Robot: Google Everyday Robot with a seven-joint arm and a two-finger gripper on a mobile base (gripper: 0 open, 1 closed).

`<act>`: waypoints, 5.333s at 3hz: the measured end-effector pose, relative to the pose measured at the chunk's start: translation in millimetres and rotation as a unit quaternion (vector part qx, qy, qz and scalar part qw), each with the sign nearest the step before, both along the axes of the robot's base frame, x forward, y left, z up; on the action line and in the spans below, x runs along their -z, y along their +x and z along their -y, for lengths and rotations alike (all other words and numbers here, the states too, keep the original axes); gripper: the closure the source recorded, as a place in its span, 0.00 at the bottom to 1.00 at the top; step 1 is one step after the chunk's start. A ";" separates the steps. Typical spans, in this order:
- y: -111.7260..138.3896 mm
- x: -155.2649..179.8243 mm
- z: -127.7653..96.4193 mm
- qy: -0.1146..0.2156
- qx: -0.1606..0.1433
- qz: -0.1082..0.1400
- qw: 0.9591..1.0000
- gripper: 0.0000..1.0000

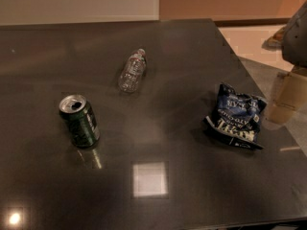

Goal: Move blue chip bag near water bottle

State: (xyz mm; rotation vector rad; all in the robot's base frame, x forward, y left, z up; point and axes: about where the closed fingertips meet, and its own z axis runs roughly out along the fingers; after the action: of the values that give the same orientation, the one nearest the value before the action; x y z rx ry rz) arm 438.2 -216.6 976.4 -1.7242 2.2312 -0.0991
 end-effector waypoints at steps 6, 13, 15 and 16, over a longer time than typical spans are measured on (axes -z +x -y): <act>30.8 109.7 -8.6 0.011 -0.155 -0.072 0.985 0.00; 82.6 104.3 -78.6 -0.030 -0.266 -0.073 0.961 1.00; 126.2 102.1 -131.2 -0.001 -0.306 -0.032 0.951 1.00; 141.9 103.3 -151.9 0.014 -0.320 -0.020 0.947 1.00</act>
Offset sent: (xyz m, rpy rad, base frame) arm 0.0092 0.0048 -0.0260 -0.0580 0.0960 0.1171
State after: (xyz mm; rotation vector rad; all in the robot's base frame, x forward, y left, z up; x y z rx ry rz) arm 580.0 -64.7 873.1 -2.3481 1.5770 0.1185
